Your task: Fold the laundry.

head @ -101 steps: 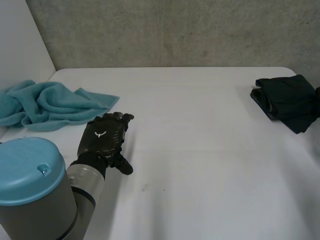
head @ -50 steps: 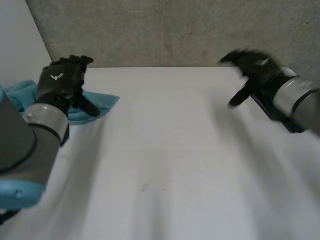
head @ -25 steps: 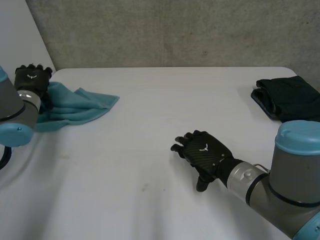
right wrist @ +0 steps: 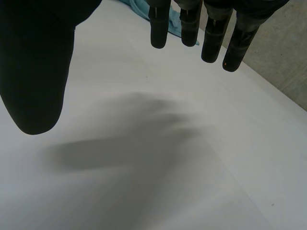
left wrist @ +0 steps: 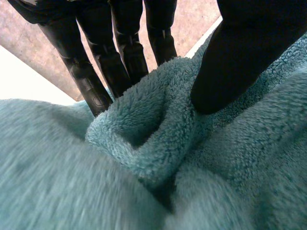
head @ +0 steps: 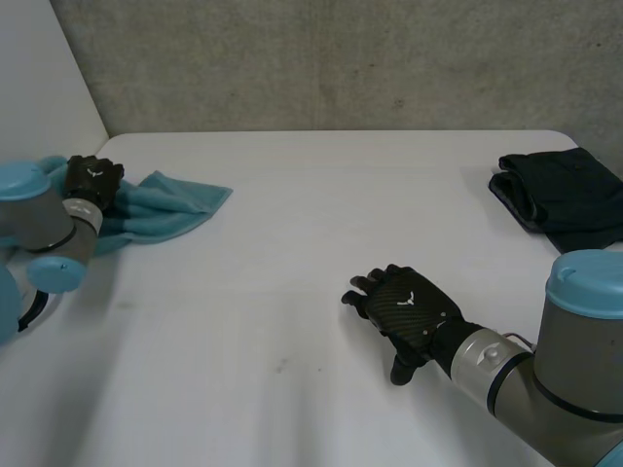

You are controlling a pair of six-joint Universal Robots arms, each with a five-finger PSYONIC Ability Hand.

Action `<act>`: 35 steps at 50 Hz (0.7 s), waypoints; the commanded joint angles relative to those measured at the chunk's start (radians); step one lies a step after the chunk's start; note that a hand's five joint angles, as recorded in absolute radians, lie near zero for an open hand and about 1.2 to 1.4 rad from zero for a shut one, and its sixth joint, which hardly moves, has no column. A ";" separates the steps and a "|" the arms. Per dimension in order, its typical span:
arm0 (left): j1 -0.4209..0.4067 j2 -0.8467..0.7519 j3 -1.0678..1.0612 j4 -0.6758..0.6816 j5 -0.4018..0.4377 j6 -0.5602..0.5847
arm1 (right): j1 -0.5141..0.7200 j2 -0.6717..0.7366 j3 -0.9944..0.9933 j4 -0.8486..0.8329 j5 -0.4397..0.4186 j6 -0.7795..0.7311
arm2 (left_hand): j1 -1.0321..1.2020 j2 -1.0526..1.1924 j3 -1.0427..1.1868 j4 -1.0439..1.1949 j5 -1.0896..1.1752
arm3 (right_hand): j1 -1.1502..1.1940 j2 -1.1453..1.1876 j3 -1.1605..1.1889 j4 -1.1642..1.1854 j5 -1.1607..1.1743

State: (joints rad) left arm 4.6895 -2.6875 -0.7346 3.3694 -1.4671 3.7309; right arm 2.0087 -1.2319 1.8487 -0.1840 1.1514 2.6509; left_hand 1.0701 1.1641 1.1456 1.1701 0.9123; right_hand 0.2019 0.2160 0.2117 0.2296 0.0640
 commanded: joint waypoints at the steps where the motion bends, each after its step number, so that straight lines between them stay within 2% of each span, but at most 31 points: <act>1: -0.060 0.003 -0.014 -0.008 -0.013 -0.003 | -0.004 -0.023 0.007 0.000 0.001 0.000 | 0.326 0.232 0.251 0.226 0.309 | -0.027 -0.042 -0.037 -0.055 -0.064; 6: -0.130 0.131 -0.141 -0.033 -0.028 -0.034 | -0.039 -0.050 0.007 -0.005 0.001 0.001 | 0.326 0.232 0.251 0.226 0.309 | -0.027 -0.042 -0.037 -0.055 -0.064; 9: -0.207 0.273 -0.300 -0.036 -0.027 -0.109 | -0.059 -0.070 0.004 -0.008 0.002 0.006 | 0.326 0.232 0.251 0.226 0.309 | -0.027 -0.042 -0.037 -0.055 -0.064; 10: -0.253 0.346 -0.374 -0.038 -0.027 -0.165 | -0.073 -0.081 -0.002 -0.012 0.004 0.011 | 0.326 0.232 0.251 0.226 0.309 | -0.027 -0.042 -0.037 -0.055 -0.064; 13: -0.330 0.446 -0.474 -0.047 -0.028 -0.262 | -0.100 -0.095 -0.009 -0.014 0.013 0.015 | 0.326 0.232 0.251 0.226 0.309 | -0.027 -0.042 -0.037 -0.055 -0.064; 14: -0.382 0.510 -0.535 -0.050 -0.028 -0.328 | -0.119 -0.103 -0.016 -0.015 0.022 0.017 | 0.326 0.232 0.251 0.226 0.309 | -0.027 -0.042 -0.037 -0.055 -0.064; 17: -0.474 0.584 -0.627 -0.051 -0.024 -0.414 | -0.149 -0.112 -0.037 -0.014 0.045 0.018 | 0.326 0.232 0.251 0.226 0.309 | -0.027 -0.042 -0.037 -0.055 -0.064; 18: -0.545 0.628 -0.676 -0.050 -0.027 -0.455 | -0.154 -0.112 -0.042 -0.014 0.051 0.018 | 0.326 0.232 0.251 0.226 0.309 | -0.027 -0.042 -0.037 -0.055 -0.064; 23: -0.761 0.679 -0.747 -0.045 -0.033 -0.500 | -0.166 -0.112 -0.057 -0.014 0.079 0.018 | 0.326 0.232 0.251 0.226 0.309 | -0.027 -0.042 -0.037 -0.055 -0.064; 24: -0.787 0.678 -0.749 -0.047 -0.036 -0.500 | -0.168 -0.112 -0.059 -0.014 0.083 0.018 | 0.141 0.047 0.065 0.041 0.124 | -0.027 -0.042 -0.037 -0.055 -0.064; 26: -0.828 0.672 -0.752 -0.048 -0.073 -0.500 | -0.174 -0.112 -0.062 -0.014 0.093 0.018 | -0.451 -0.545 -0.527 -0.551 -0.468 | -0.027 -0.042 -0.037 -0.055 -0.064; 28: -0.827 0.673 -0.749 -0.051 -0.111 -0.499 | -0.176 -0.110 -0.063 -0.014 0.097 0.018 | -0.559 -0.653 -0.635 -0.659 -0.576 | -0.027 -0.042 -0.037 -0.055 -0.064; 29: -0.827 0.675 -0.747 -0.057 -0.130 -0.494 | -0.177 -0.110 -0.065 -0.014 0.099 0.018 | -0.673 -0.767 -0.749 -0.773 -0.690 | -0.027 -0.042 -0.037 -0.055 -0.064; 30: -0.827 0.679 -0.744 -0.068 -0.169 -0.491 | -0.179 -0.110 -0.065 -0.014 0.099 0.018 | -0.896 -0.990 -0.971 -0.996 -0.912 | -0.027 -0.042 -0.037 -0.055 -0.064; 33: -0.812 0.687 -0.737 -0.085 -0.208 -0.487 | -0.182 -0.110 -0.069 -0.011 0.099 0.020 | -0.896 -0.990 -0.971 -0.996 -0.912 | -0.027 -0.042 -0.037 -0.055 -0.064; 35: -0.758 0.716 -0.723 -0.091 -0.229 -0.479 | -0.183 -0.110 -0.075 -0.006 0.099 0.020 | -0.896 -0.990 -0.971 -0.996 -0.912 | -0.027 -0.042 -0.037 -0.055 -0.064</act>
State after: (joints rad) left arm 3.8590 -1.9992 -1.4872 3.3038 -1.6145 3.2302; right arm 1.8293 -1.3429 1.7823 -0.1969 1.2502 2.6695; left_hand 0.1878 0.2167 0.2216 0.2128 0.0511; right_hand 0.2019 0.2160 0.2117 0.2296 0.0629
